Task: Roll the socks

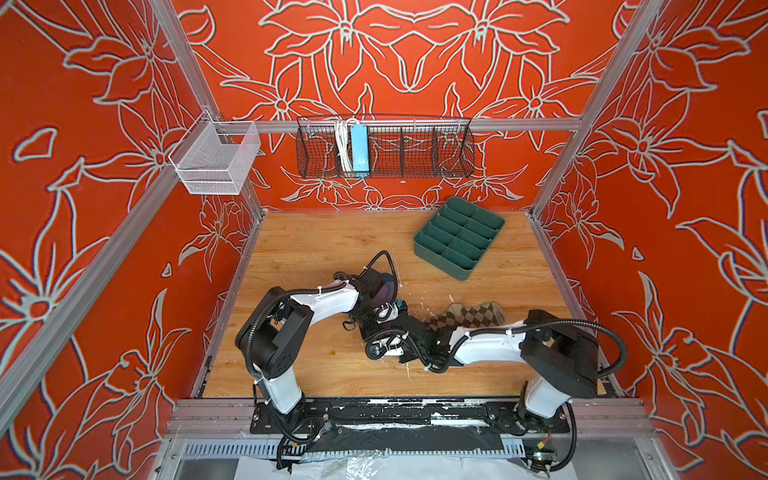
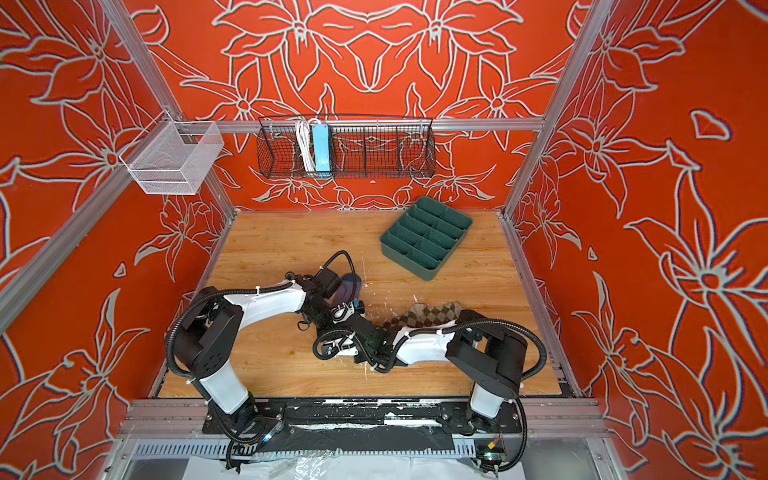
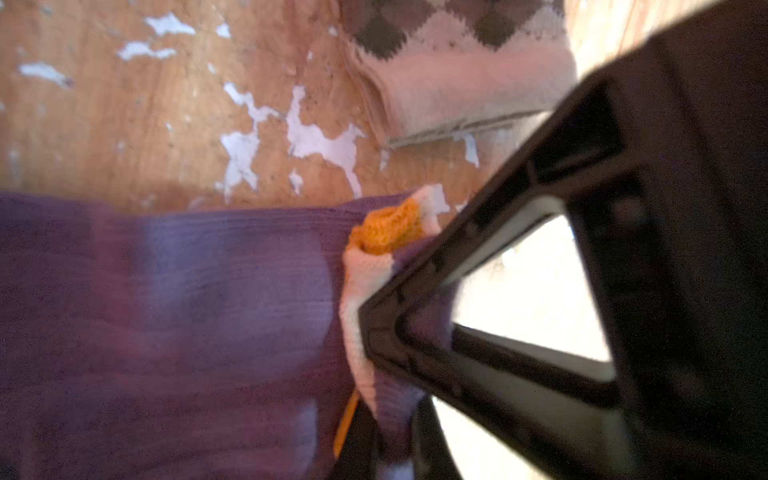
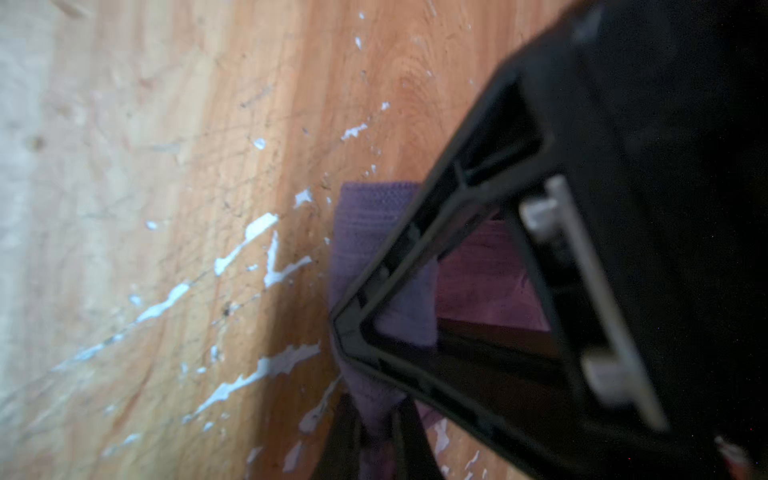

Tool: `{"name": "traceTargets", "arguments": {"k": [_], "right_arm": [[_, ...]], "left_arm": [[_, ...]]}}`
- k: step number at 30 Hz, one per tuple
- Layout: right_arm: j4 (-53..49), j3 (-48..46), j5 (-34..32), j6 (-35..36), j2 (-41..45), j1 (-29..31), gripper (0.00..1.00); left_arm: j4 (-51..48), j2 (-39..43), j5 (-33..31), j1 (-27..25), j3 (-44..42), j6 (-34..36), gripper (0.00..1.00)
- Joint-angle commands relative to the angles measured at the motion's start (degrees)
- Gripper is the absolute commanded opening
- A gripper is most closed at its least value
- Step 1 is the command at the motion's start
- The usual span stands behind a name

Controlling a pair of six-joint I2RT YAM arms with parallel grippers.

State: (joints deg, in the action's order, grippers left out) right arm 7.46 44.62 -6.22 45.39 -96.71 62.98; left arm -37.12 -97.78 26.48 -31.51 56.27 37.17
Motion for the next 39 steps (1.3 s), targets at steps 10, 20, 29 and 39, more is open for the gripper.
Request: {"name": "traceTargets", "arguments": {"k": [10, 20, 29, 39], "right_arm": [[-14.0, 3.0, 5.0, -6.4, -2.8, -1.5, 0.0], [-39.9, 19.3, 20.9, -12.5, -10.4, -7.1, 0.01], [-54.8, 34.3, 30.0, -14.9, -23.4, -13.2, 0.07], [-55.2, 38.2, 33.6, -13.0, -28.2, -14.6, 0.19]], "left_arm": [[18.3, 35.9, -20.5, 0.0, -16.3, -6.1, 0.46], [5.7, 66.6, -23.2, 0.8, -16.9, 3.3, 0.57], [-8.9, 63.8, -5.7, -0.1, -12.5, 14.9, 0.55], [13.3, 49.0, -28.8, -21.6, -25.1, 14.7, 0.54]]}}
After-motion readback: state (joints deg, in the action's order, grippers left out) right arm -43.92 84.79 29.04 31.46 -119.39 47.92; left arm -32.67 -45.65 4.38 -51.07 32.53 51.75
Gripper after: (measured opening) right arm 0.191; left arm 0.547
